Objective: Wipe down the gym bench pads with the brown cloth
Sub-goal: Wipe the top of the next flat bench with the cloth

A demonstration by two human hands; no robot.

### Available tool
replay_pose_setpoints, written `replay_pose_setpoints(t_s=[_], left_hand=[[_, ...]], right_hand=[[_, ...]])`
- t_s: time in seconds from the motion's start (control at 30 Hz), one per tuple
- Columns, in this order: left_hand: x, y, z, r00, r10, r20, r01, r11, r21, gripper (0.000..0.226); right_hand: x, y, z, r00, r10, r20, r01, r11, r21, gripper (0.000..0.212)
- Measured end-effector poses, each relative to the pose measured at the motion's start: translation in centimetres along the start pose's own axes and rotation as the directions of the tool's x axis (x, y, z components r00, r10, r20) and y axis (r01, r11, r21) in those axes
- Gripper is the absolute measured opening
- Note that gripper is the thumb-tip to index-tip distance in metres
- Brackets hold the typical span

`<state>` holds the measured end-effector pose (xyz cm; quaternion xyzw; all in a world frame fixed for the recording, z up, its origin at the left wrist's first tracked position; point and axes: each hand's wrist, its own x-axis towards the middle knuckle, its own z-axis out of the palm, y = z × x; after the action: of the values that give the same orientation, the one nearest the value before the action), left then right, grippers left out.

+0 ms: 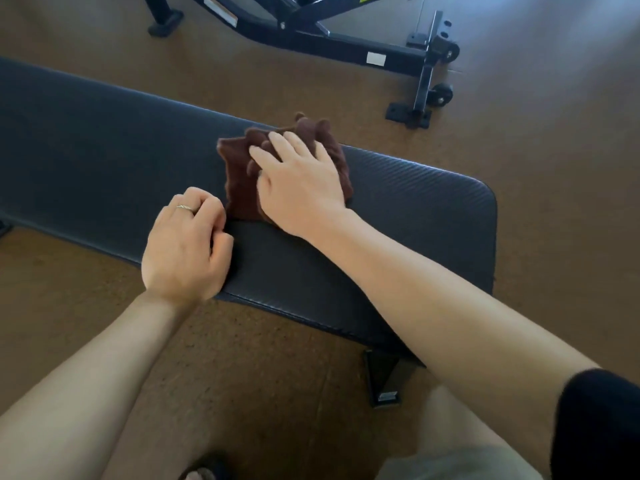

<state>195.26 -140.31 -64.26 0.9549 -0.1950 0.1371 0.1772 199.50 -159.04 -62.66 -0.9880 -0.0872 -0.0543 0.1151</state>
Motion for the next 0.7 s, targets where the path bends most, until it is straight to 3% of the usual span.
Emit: replay_pose_setpoints(t_s=[0.07,0.2,0.37,0.57,0.63,0.7], left_hand=[[0.0,0.2,0.0,1.000,-0.022,-0.017,0.022,1.000,-0.013,0.007],[0.0,0.0,0.1,1.000,-0.018,-0.026,0.017,1.000,-0.011,0.009],[0.0,-0.2,0.2,0.999,0.025,-0.042,-0.026,0.999,-0.043,0.021],[0.1,-0.8,-0.6,0.998,0.046,-0.041,-0.051,0.988,-0.147,0.026],[0.7,-1.8,-1.6,0.997,0.071,-0.025,-0.074,0.972,-0.222,0.029],[2.1,-4.0,-2.8,0.991,0.120,-0.050,-0.127,0.978,-0.167,0.032]], right_hand=[[-1.9,3.5,-0.6,0.996,0.017,-0.085,-0.017,1.000,0.003,0.048],[-5.9,9.7,-2.2,0.957,0.242,-0.163,-0.253,0.966,-0.054,0.051],[-5.9,5.4,-1.6,0.835,0.522,-0.172,-0.538,0.841,-0.060,0.048],[-11.0,-6.6,0.6,0.959,0.267,-0.098,-0.272,0.961,-0.040,0.044],[-13.9,-6.4,-0.2,0.961,0.266,-0.080,-0.269,0.962,-0.039,0.047],[-15.9,-4.5,-1.2,0.937,0.340,-0.075,-0.345,0.936,-0.074,0.051]])
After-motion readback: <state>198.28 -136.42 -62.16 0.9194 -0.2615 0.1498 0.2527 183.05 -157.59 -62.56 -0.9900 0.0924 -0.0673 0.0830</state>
